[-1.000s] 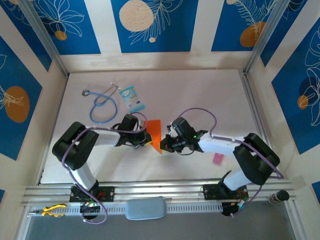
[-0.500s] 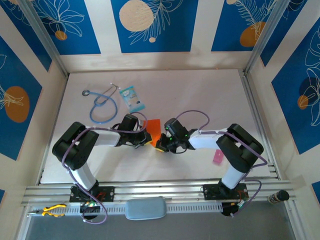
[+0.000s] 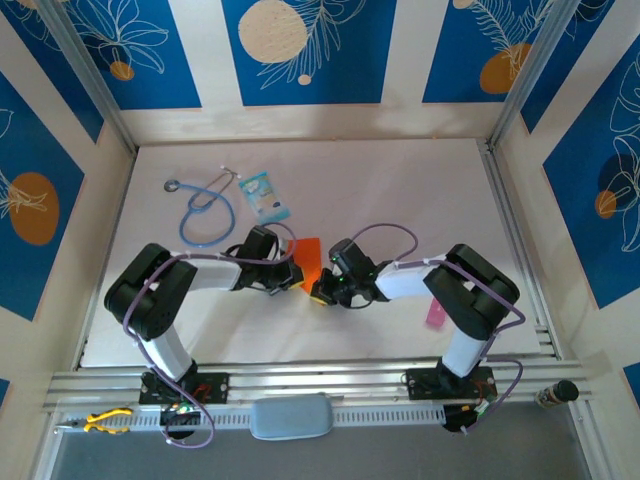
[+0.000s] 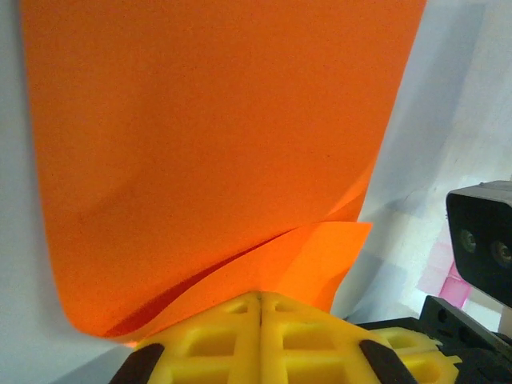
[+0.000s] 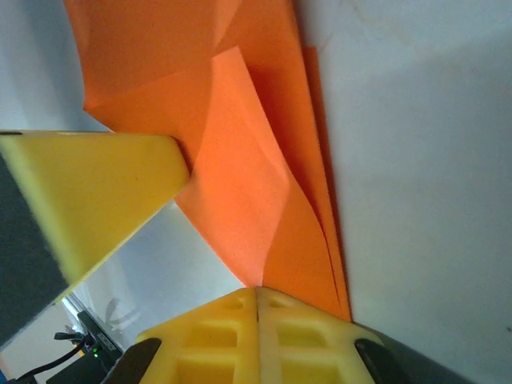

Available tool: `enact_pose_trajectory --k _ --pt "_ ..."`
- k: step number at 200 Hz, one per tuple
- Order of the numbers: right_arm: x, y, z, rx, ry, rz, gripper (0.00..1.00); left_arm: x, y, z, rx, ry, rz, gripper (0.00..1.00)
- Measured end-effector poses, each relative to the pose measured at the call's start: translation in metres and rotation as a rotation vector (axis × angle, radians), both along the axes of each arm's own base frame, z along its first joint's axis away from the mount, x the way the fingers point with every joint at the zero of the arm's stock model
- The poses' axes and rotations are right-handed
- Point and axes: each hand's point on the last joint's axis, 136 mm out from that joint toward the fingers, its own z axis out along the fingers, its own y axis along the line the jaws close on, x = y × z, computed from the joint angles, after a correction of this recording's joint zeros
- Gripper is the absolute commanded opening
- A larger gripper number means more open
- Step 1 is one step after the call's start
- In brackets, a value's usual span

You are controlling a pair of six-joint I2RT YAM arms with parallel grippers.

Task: Fold a paper plane with a square sheet of paper (pick it up from the middle)
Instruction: Third fold the triangle at the center of the table.

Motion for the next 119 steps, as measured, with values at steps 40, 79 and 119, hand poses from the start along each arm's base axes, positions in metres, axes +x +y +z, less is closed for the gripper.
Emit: enact_pose_trajectory --k 40,79,119 --pt "0.000 0.000 0.000 0.008 -0.005 0.001 0.02 0.008 -0.006 0.027 -0.024 -0.087 -0.040 0.04" --pt "0.001 0.000 0.001 0.011 -0.001 0.001 0.02 0.001 -0.013 0.032 -0.055 -0.081 -0.067 0.02" --pt "0.000 0.000 0.000 0.010 0.000 0.001 0.01 -0.006 -0.014 0.011 -0.024 -0.033 -0.079 0.01"
